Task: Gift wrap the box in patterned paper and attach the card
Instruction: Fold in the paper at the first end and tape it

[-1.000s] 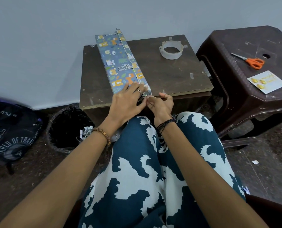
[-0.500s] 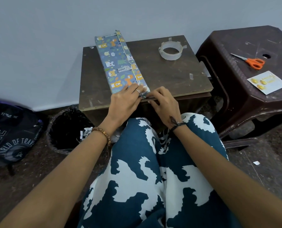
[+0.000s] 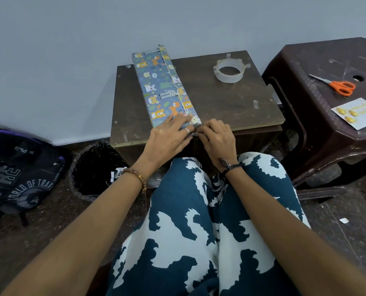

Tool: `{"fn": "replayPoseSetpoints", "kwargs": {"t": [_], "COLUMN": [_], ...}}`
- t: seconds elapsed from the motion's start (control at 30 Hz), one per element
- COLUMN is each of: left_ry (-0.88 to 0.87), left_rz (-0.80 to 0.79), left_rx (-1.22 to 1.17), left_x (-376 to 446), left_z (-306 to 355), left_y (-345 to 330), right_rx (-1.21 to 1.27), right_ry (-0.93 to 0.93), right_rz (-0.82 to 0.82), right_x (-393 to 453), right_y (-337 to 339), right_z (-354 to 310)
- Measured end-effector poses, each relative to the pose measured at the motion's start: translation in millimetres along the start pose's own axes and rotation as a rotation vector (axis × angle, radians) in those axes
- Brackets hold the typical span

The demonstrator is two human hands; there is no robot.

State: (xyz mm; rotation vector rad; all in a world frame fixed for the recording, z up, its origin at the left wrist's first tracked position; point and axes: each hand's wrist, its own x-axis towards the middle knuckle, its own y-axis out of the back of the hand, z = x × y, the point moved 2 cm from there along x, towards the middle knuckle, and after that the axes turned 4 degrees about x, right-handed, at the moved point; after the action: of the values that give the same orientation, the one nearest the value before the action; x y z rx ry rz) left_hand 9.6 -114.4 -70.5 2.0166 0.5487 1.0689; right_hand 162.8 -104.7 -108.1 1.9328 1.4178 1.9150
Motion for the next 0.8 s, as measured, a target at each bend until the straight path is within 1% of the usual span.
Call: {"fn": "replayPoseSetpoints", "kwargs": {"t": [0.13, 0.23, 0.37, 0.43, 0.5, 0.57, 0.63, 0.7, 0.8], "left_ry": [0.024, -0.010, -0.039, -0.044, -0.053, -0.045, -0.007, 0.035, 0.109], "left_rz": [0.113, 0.173, 0.211, 0.210, 0.215, 0.231, 0.250, 0.254, 0.216], "left_rx": [0.012, -0.023, -0.040, -0.051, -0.056, -0.050, -0.016, 0.015, -0.079], "left_x": [1.8, 2.8, 3.4, 2.4, 1.2, 2.0, 3.9, 5.1, 5.5], "left_z": [4.6, 2.6, 2.0, 1.8, 1.9, 2.4, 2.8, 2.9, 1.5], "left_y": [-3.5, -8.6, -12.3, -13.5, -13.4, -10.8, -7.0, -2.8, -0.3], "right_rx": [0.014, -0.040, -0.157, -0.178, -0.141, -0.073, -0.005, 0.036, 0.042], "right_ry": [-0.010, -0.031, -0.039, -0.051, -0.062, -0.032, 0.017, 0.048, 0.063], "right_rz": [0.027, 0.038, 0.041, 0.065, 0.086, 0.068, 0.043, 0.059, 0.074], "right_x": [-1.1, -3.3, -4.5, -3.8, -1.3, 2.1, 5.1, 7.2, 7.9], "right_y": [0.9, -3.3, -5.4, -3.8, -2.5, -2.9, -3.4, -2.2, -1.8], "right_z": [-1.4, -1.8, -1.6, -0.4, 1.2, 1.7, 1.0, 0.2, 2.9]}}
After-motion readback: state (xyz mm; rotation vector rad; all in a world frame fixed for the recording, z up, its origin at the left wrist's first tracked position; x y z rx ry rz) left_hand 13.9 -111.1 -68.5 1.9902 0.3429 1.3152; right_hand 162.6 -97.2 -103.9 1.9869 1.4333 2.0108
